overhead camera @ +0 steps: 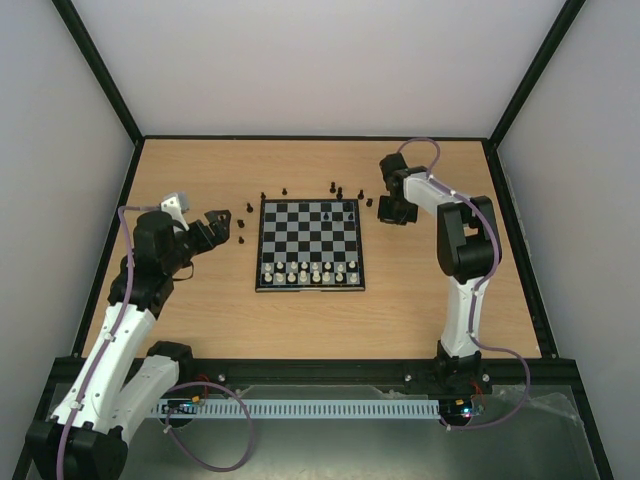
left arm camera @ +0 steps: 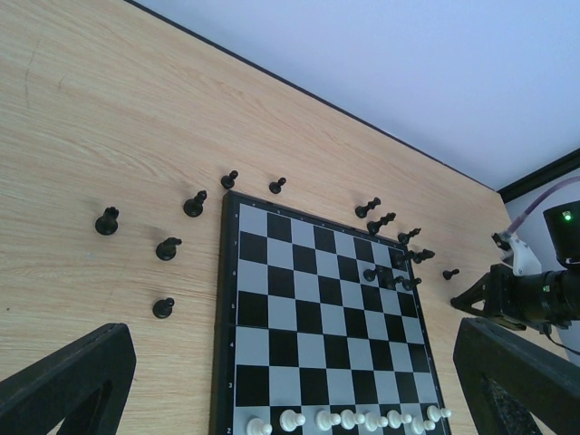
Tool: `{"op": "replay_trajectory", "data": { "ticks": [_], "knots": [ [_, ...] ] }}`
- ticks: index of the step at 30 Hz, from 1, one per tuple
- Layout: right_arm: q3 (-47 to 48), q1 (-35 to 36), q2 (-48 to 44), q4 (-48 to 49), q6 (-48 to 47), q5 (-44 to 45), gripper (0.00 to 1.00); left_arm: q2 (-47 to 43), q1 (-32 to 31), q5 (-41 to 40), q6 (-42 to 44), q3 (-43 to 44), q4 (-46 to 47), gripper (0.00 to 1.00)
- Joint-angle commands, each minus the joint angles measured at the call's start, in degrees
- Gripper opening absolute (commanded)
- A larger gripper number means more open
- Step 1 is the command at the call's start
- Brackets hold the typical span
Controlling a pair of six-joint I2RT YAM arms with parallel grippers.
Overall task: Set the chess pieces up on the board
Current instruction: Pick up the chess piece at the center of the board, then place the chess piece on the chessboard.
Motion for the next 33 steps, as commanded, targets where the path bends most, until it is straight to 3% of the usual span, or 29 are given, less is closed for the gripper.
{"op": "replay_trajectory", "data": {
  "ticks": [1,12,25,33],
  "knots": [
    [0.84,-0.3,-2.73,-0.9,0.41,-0.88,0.04,-0.18,-0.03,0.35,0.52,1.14,0.7,1.0],
    [3.34,4.06,-6.07,-3.1,-0.09,-3.01,0.01,-0.37,-0.06,0.11,0.5,1.09,0.64,0.99],
    [25.95,18.33,3.48,-13.36,-1.22,-6.92,0.02,-1.97,-0.04,-1.45,0.26,2.24,-0.94,1.0],
    [33.98,21.39,12.08,-18.79,-1.7,-6.01,0.02,-2.29,-0.03,-0.83,0.22,2.24,-0.64,1.0]
  ]
}}
